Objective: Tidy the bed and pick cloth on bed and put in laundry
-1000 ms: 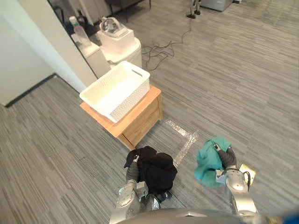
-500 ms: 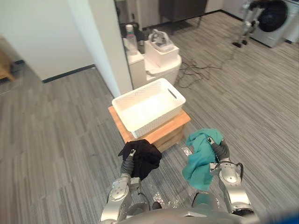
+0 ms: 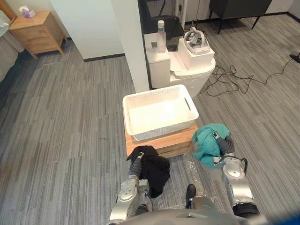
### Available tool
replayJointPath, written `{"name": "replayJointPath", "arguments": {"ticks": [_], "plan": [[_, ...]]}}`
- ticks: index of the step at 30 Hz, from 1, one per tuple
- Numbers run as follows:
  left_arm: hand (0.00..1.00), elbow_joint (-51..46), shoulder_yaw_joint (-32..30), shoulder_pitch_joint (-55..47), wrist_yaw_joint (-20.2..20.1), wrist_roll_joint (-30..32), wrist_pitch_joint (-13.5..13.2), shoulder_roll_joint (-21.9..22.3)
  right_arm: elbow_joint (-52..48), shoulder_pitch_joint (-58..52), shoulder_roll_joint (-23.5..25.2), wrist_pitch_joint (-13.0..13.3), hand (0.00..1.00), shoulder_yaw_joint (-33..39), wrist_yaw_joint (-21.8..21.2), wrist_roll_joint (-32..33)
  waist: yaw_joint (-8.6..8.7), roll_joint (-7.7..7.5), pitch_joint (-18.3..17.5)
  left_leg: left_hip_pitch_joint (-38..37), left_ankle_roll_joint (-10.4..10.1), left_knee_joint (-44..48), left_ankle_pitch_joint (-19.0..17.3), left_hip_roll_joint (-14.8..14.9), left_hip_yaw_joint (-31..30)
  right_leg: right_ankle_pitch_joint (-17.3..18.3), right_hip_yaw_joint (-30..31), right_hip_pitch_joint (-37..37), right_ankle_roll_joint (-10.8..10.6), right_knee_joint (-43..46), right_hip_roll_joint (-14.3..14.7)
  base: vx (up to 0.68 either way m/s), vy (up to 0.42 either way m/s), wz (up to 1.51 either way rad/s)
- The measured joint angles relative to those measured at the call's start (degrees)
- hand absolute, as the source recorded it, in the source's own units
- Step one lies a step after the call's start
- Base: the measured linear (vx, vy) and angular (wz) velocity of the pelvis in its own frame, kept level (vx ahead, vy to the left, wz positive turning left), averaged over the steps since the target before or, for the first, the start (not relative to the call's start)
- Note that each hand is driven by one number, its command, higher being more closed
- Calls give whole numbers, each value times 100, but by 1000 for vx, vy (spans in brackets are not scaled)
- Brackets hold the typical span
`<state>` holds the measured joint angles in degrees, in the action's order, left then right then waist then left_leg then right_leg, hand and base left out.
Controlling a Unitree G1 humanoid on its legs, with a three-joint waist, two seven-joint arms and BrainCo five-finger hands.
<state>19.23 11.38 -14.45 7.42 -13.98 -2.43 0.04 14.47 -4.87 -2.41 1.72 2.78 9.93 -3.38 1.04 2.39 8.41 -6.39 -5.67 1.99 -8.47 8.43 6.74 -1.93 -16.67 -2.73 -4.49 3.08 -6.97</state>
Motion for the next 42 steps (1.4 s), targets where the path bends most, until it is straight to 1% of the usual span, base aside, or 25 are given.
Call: {"name": "replayJointPath", "arguments": {"ticks": [1, 2, 3, 4, 5, 6, 7, 9, 10, 11, 14, 15, 18, 21, 26, 33, 34, 41, 42], "plan": [[100, 2, 33, -1, 0, -2, -7, -20, 3, -61, 5, 3, 100, -19, -30, 32, 40, 17, -2, 139, 69, 93, -102, 37, 137, 40, -224, 59, -31, -60, -80, -10, 29, 115], [100, 2, 183, 43, -5, -1, -7, -10, 6, -128, 10, 5, 100, 1, -18, 55, 207, 39, 18, 191, 93, 139, -116, 207, 882, 44, -573, 208, -37, -84, -251, -11, 57, 145], [100, 2, 255, 88, -16, 2, -10, 61, 7, -159, -64, 12, 100, 0, -11, 99, 282, 36, 24, 276, 72, 323, 127, 316, 1327, 72, -771, 235, -70, -6, -378, -12, 151, 157], [100, -11, 275, 199, -75, 5, -20, 227, 31, -165, -229, 18, 100, 1, -1, 130, 240, 79, 30, 518, -123, 760, 412, 250, 1720, 104, -896, 248, -152, 85, -614, -12, 122, 91], [100, -37, 273, 195, -82, 7, -33, 248, 23, -166, -240, 28, 100, -2, -5, 159, 224, 67, 24, 556, -105, 807, 425, 219, 1785, 95, -896, 258, -177, 77, -692, -22, 156, 55], [100, -49, 273, 198, -86, 11, -34, 286, 15, -161, -227, 50, 100, -26, -12, 171, 222, 73, 26, 553, -90, 803, 433, 171, 1784, 88, -895, 270, -200, 65, -732, -7, 109, 20], [100, -57, 240, 205, -91, 22, -35, 266, 6, -146, -159, 82, 100, -115, -15, 210, 224, 93, 22, 536, -43, 704, 462, 69, 1730, 37, -890, 307, -275, -54, -777, -4, 125, 11], [100, -90, 217, 146, -96, 27, -35, 142, 2, -151, -32, 117, 100, -171, -34, 218, 168, 106, 37, 526, 1, 594, 491, -14, 1631, -149, -821, 343, -304, -357, -737, 7, 41, -11], [100, -103, 217, 116, -98, 27, -35, 135, 2, -154, -35, 117, 100, -174, -39, 218, 162, 105, 43, 519, 3, 592, 492, -18, 1643, -171, -797, 350, -299, -400, -728, 9, -9, -26], [100, -108, 225, 28, -114, 26, -35, 138, -2, -160, -42, 117, 100, -174, -44, 222, 175, 104, 80, 429, 13, 564, 500, -11, 1674, -248, -761, 441, -301, -516, -692, 18, -24, -22], [100, -118, 273, -140, -160, 26, -36, 144, -15, -186, -41, 125, 100, -249, -60, 224, 236, 115, 125, 121, 14, 316, 500, 35, 1798, -275, -696, 630, -291, -674, -541, -2, -33, -22], [100, -118, 279, -156, -236, 27, -36, 137, -48, -190, -34, 128, 100, -294, -61, 221, 251, 106, 131, 56, 13, 210, 500, 72, 1824, -292, -639, 628, -269, -744, -464, -17, -49, -23], [100, -145, 330, -137, -255, 27, -36, 136, -236, -284, -35, 131, 100, -339, -65, 220, 266, 83, 153, 1, 5, 98, 494, 116, 1940, -364, -583, 625, -237, -854, -371, -34, -48, -17], [100, -277, 331, -135, -265, 26, -36, 142, -241, -405, -26, 162, 100, -352, -65, 203, 263, 19, 191, -158, -35, -1, 468, 135, 1948, -378, -578, 731, -251, -855, -332, -10, -7, -2], [100, -279, 326, -113, -268, 26, -36, 134, -268, -405, 22, 165, 100, -378, -64, 199, 272, 18, 190, -178, -45, -25, 462, 129, 1981, -410, -545, 718, -260, -857, -330, -26, -4, -3], [100, -279, 322, -103, -266, 26, -36, 160, -561, -396, 16, 178, 100, -329, -19, 194, 278, 13, 194, -244, -78, -98, 441, 123, 2119, -455, -439, 677, -261, -872, -313, -37, -9, -9], [100, -205, 192, -119, -261, 24, -35, 70, -879, -384, 10, 224, 100, -123, 26, 197, 286, -175, -26, -74, -63, -86, 465, 50, 2193, -610, -321, 458, -288, -862, -375, 0, 0, 0], [100, -205, 163, -120, -259, 10, -35, 72, -841, -419, 12, 227, 100, -124, 14, 216, 270, -177, -24, -82, -63, -81, 465, 51, 2197, -609, -321, 465, -288, -861, -374, 0, 0, 0], [100, -207, 114, -117, -254, 5, -36, 75, -768, -427, 17, 232, 100, -124, -7, 241, 265, -189, -16, -76, -36, 58, 412, 83, 2211, -607, -322, 489, -289, -861, -374, 0, 0, 0]]}}
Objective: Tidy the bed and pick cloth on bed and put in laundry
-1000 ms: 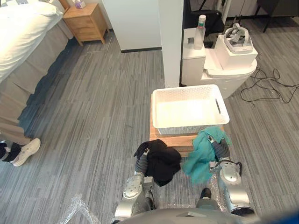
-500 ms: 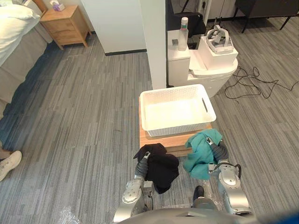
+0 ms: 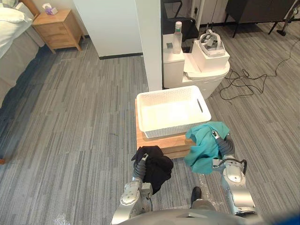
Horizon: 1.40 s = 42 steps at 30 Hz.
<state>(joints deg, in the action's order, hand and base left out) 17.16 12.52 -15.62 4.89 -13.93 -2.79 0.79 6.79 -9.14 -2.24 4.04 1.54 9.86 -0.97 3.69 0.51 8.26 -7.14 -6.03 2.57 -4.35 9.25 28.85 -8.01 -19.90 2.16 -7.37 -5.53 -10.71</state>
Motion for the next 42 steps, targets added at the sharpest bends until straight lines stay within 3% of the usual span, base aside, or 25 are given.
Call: {"name": "replayJointPath", "arguments": {"ticks": [3, 6, 11, 12, 13, 14, 15, 18, 22, 24, 27, 29, 32, 37, 42], "plan": [[100, -1, -200, -1, 45, -20, -2, 30, 305, -68, 6, 8, 100, -20, -61, 242, -105, -52, 39, 215, 161, 886, -259, 201, 43, 23, 92, 115, 29, 0, 0, -32, -15, -11], [100, -12, -369, -12, 57, -74, -37, 66, 436, -279, 4, 9, 100, -32, -93, 513, -164, -31, 103, 282, 218, 1280, -253, 269, -56, 135, 186, 185, 139, -22, 7, -79, -51, -13], [100, -99, -432, 48, 197, -115, -78, 78, 608, -501, -3, 6, 100, 10, -169, 870, -142, -53, 232, 304, 389, 928, -46, 117, -289, 233, 428, 8, 255, -36, 30, -108, -55, -3], [100, -133, -422, 90, 190, -112, -82, 139, 597, -479, -32, 7, 100, 27, -172, 873, -160, 108, 216, 345, 502, 681, 1, 127, -267, 387, 499, -105, 250, -11, 105, -94, -52, 0], [100, -147, -405, 63, 183, -113, -110, 271, 543, -472, -130, 12, 100, 80, -174, 873, -142, 323, 257, 358, 506, 531, -173, 330, -286, 368, 518, -182, 278, 225, 284, -47, -30, 10], [100, -172, -389, 114, 175, -105, -140, 233, 573, -447, -105, 33, 100, 100, -175, 876, -139, 334, 350, 324, 122, 470, -213, 370, -320, 559, 564, -383, 365, 921, 364, 1, -24, -4], [100, -220, -454, 178, 197, -104, -145, 250, 560, -477, -89, 33, 100, 82, -189, 878, -192, 226, 462, 283, 98, 528, -312, 256, -415, 777, 633, -445, 370, 1033, 356, -11, 1, -27], [100, -226, -484, 52, 195, -92, -144, 256, 564, -454, -64, 42, 100, 18, -183, 889, -214, 248, 467, 239, 124, 424, -401, 165, -540, 556, 955, -335, 391, 579, 508, 1, 6, -51], [100, -232, -400, 114, 175, 6, -144, 256, 562, -462, -58, 44, 100, -3, -194, 887, -157, 220, 437, 140, 123, 355, -525, 66, -523, 605, 1267, -488, 407, 672, 577, 72, 42, -55], [100, -249, -391, 218, 175, 9, -144, 199, 562, -407, -4, 51, 100, -22, -196, 877, -150, 89, 413, -10, 95, 254, -581, -11, -237, 1102, 1454, -1208, 461, 1911, 499, 137, 57, -72], [100, -249, -335, 294, 183, 6, -139, 80, 605, -377, 16, 52, 100, -157, -201, 865, -85, -51, 452, -346, -72, 383, -635, -30, 11, 1388, 661, -1797, 554, 3589, 167, 218, 19, -55], [100, -252, -285, 322, 198, 6, -140, -11, 623, -409, 33, 62, 100, -268, -207, 865, 4, -77, 447, -526, -73, 396, -638, -28, -31, 1403, 85, -1756, 644, 3949, -115, 151, 8, -7], [100, -267, -228, 529, 217, -5, -142, -90, 631, -363, 120, 76, 100, -323, -238, 868, 2, -87, 438, -498, -71, 394, -636, -18, -149, 1444, -503, -1585, 735, 3683, -231, 141, 3, 7], [100, -262, 0, 550, 172, -1, -142, -144, 644, -301, 185, 87, 100, -381, -296, 889, -2, -88, 433, -360, 27, 304, -558, -73, -272, 1347, -441, -1178, 711, 2694, -112, 45, 52, 20], [100, -222, -97, 397, 156, 23, -147, -306, 644, -286, 221, 144, 100, -379, -318, 976, -38, -47, 387, -365, 0, 188, -531, -145, -434, 1144, -440, -793, 483, 2029, -37, -3, 81, 23]]}}
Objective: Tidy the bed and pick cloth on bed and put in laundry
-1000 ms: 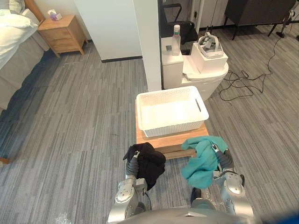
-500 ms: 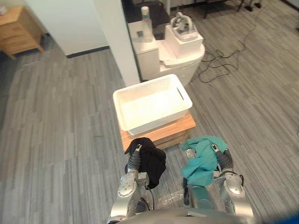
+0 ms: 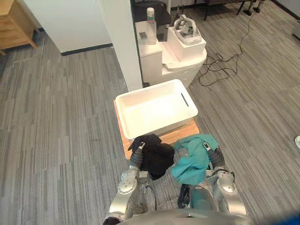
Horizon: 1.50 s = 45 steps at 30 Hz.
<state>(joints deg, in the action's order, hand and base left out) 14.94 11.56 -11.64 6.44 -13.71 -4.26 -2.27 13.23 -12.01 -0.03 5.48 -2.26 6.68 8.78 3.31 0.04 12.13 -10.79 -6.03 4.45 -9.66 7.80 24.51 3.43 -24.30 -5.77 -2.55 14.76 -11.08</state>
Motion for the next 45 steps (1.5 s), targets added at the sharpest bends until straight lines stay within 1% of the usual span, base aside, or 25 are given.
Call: {"name": "replayJointPath", "arguments": {"ticks": [2, 4, 5, 6, 7, 8, 9, 10, 11, 12, 13, 14, 15, 16, 17, 20, 21, 25, 29, 31, 35, 36, 40, 44, 45], "plan": [[100, 0, -81, -80, -2, 1, -1, -4, 2, -30, 1, 1, 100, -11, -28, 3, -36, -3, -45, 99, 0, 175, 0, -6, -14, -5, -4, 137, -29, -279, 15, -12, 2, 20], [100, 2, -144, -151, -8, 0, -5, -29, 3, -88, -27, 6, 100, -1, -100, 4, -107, -27, -62, 614, 1, 1263, -2, 117, -70, -33, -12, 360, -91, -692, 4, -25, -79, 22], [100, 2, -149, -198, -9, -3, -8, -24, 3, -111, -61, 8, 100, -2, -128, 4, -117, 0, -50, 807, 3, 1823, -3, 250, -76, -27, -14, 479, -81, -782, 20, -5, -89, 3], [100, 2, -150, -301, -9, -18, -15, 0, 2, -132, -140, 8, 100, -9, -164, 3, -138, 127, -18, 1044, 90, 2703, 52, 541, -82, 17, -13, 703, -28, -864, 121, 16, -83, -5], [100, 2, -150, -339, -9, -19, -15, 10, 3, -136, -167, 9, 100, -9, -173, 4, -138, 174, 0, 1118, 200, 3004, 121, 658, -84, 49, -9, 798, 3, -881, 166, 53, -98, -16], [100, 2, -153, -421, -9, -22, -16, 49, 2, -162, -246, 10, 100, -9, -189, 4, -133, 225, 25, 1239, 390, 3636, 450, 882, -68, 139, 29, 1039, 42, -902, 226, 82, -89, -22], [100, 2, -162, -470, -13, -21, -27, 63, -1, -195, -271, 36, 100, -7, -189, 8, -153, 153, 5, 1305, 323, 3948, 629, 946, -42, 202, 87, 1135, 99, -925, 210, 98, -82, -26], [100, 1, -182, -476, -13, -22, -27, 104, -8, -188, -304, 53, 100, -10, -190, 9, -157, 165, -9, 1312, 312, 3973, 577, 952, -19, 221, 120, 1141, 129, -927, 204, 114, -61, -31], [100, -8, -157, -446, -32, -21, -59, 223, -67, -128, -365, 67, 100, 119, -180, 21, -131, 190, -21, 1427, 283, 3842, 137, 881, 4, 241, 173, 1111, 156, -947, 178, 113, -27, -27], [100, -8, -104, -409, -54, -21, -60, 275, -90, -101, -373, 74, 100, 212, -165, 90, -128, 171, -18, 1543, 257, 3440, -131, 705, -22, 241, 176, 1098, 156, -973, 119, 105, -6, -24], [100, -8, -93, -405, -71, -21, -60, 296, -92, -101, -384, 76, 100, 221, -163, 120, -130, 153, -16, 1568, 245, 3236, -185, 621, -31, 236, 174, 1089, 149, -972, 89, 109, 32, -13], [100, -12, -76, -400, -136, -20, -61, 363, -92, -105, -412, 77, 100, 234, -162, 128, -125, 133, -12, 1594, 206, 2407, -201, 348, -101, 180, 181, 1099, 59, -976, 26, 138, 79, -10], [100, -12, -55, -415, -155, -20, -61, 419, -92, -121, -447, 79, 100, 242, -161, 134, -117, 175, -38, 1573, 153, 1484, -17, 109, -303, 139, 177, 1121, -9, -1017, 25, 154, 105, -9], [100, -13, -37, -418, -151, -16, -61, 433, -92, -132, -471, 79, 100, 242, -154, 130, -118, 218, -64, 1545, 170, 1126, 180, 44, -381, 128, 184, 1117, -56, -1035, 55, 189, 152, -6], [100, 5, 2, -408, -141, -15, -59, 433, -24, -131, -513, 77, 100, 268, -128, 127, -108, 369, -153, 1431, 454, 465, 704, -1, -432, 134, 222, 1173, -176, -1106, 196, 230, 175, 11], [100, -15, 80, -384, -151, -17, -90, 154, -37, -197, -216, 74, 100, 243, -148, 130, -106, 23, -207, 1110, 482, -103, 882, -340, -454, 110, 232, 1372, -304, -1308, 12, 170, 110, 16], [100, -15, 82, -393, -155, -19, -90, 97, -58, -193, -165, 75, 100, 227, -153, 133, -103, 3, -218, 963, 499, -240, 899, -413, -450, 113, 242, 1455, -309, -1332, -32, 144, 88, 5], [100, -15, 80, -476, -156, -20, -93, 113, -237, -204, -104, 65, 100, 238, -135, 115, -107, 37, -249, 668, 504, -493, 904, -521, -375, 161, 323, 1610, -381, -1361, -103, 63, 42, -7], [100, -18, 85, -600, -153, -26, -93, 185, -1194, -191, -173, 53, 100, 646, -13, -23, -113, 49, -255, 527, 461, -759, 1012, -520, -320, 190, 388, 1604, -430, -1346, -61, 21, -29, -10], [100, -24, 129, -617, -151, -35, -93, 209, -1823, -3, -531, 82, 100, 1033, 166, -145, -112, 28, -266, 474, 452, -850, 1047, -516, -291, 189, 444, 1589, -431, -1341, -38, 12, -15, -11], [100, -34, 156, -620, -143, -53, -94, 219, -2176, 526, -1051, 184, 100, 1166, 353, -341, -108, -70, -331, 479, 450, -858, 1049, -479, -218, 188, 538, 1513, -432, -1310, -2, 14, -6, -13], [100, -34, 154, -620, -140, -92, -95, 206, -2262, 742, -1205, 241, 100, 1101, 379, -339, -112, -104, -351, 474, 450, -860, 1049, -468, -194, 188, 574, 1500, -432, -1307, 10, 8, -9, -10], [100, -35, 169, -625, -133, -151, -98, 256, -2367, 1264, -1494, 371, 100, 766, 359, -339, -122, -105, -392, 464, 458, -930, 1089, -476, -161, 179, 620, 1442, -442, -1273, 9, 5, 2, -6], [100, -39, 173, -642, -122, -163, -99, 351, -2179, 2063, -1748, 373, 100, -30, 264, -337, -183, -101, -409, 450, 490, -961, 1132, -485, -185, 157, 616, 1442, -474, -1238, 3, -4, 6, 3], [100, -39, 173, -645, -119, -223, -99, 378, -1949, 2385, -1816, 382, 100, -280, 238, -336, -262, -100, -409, 417, 494, -999, 1170, -487, -216, 157, 604, 1462, -474, -1217, 6, -18, 3, 9]]}}
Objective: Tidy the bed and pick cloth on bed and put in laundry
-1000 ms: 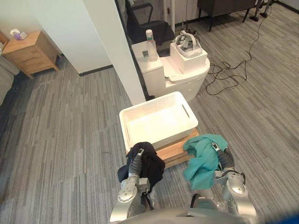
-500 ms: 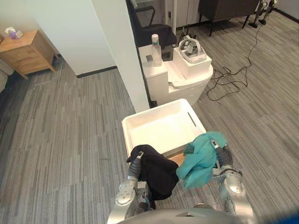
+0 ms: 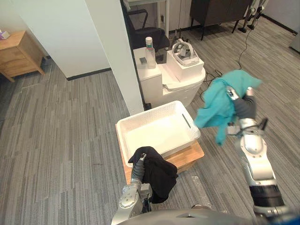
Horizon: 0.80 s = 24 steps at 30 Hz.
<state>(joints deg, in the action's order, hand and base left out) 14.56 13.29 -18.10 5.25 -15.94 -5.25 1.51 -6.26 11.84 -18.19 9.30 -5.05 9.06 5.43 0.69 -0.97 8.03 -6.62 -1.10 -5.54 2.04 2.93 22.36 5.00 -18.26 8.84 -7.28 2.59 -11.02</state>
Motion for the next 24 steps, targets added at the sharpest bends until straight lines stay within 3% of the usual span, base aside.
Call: {"name": "replayJointPath", "arguments": {"ticks": [6, 8, 9, 14, 20, 24], "plan": [[100, 0, -7, 15, 7, -99, -36, 32, 1221, 1098, -89, -42, 100, -391, -58, 31, -183, 13, 8, 389, 62, -32, 268, -84, -766, 2, -631, 69, -2, 22, -17, -61, -11, 63], [100, 0, -4, -39, 4, -99, -35, 34, 1450, 1289, -85, -62, 100, -491, -68, 67, -222, 29, 17, 463, 75, -37, 312, -95, -891, 8, -741, 77, -1, 22, -22, -80, -1, 47], [100, 0, 0, -89, 1, -100, -35, 31, 1649, 1432, -81, -97, 100, -551, -108, 71, -369, 54, 36, 526, 90, -39, 347, -110, -989, 32, -790, 71, 16, 16, -25, -67, 7, 36], [100, 0, 13, -63, -14, -100, -38, -20, 2387, 1934, -68, -167, 100, -753, -151, 95, -484, 78, 113, 781, 93, -40, 504, -108, -1256, 43, -1097, 29, 36, 7, 3, -79, 8, 39], [100, -22, 75, 185, -17, -100, -39, -239, 3260, 2523, -21, -246, 100, -679, -134, 103, -604, 117, 473, 1234, 61, -37, 681, -74, -1575, 10, -1405, -237, 84, 27, 93, -44, -1, 27], [100, -585, 241, 368, -16, -197, -118, -277, 4118, 3034, -23, -387, 100, -428, -84, 103, -688, 274, 833, 1581, 120, -24, 828, -95, -1724, 18, -1568, -559, 97, 201, 71, -6, 5, 18]]}}
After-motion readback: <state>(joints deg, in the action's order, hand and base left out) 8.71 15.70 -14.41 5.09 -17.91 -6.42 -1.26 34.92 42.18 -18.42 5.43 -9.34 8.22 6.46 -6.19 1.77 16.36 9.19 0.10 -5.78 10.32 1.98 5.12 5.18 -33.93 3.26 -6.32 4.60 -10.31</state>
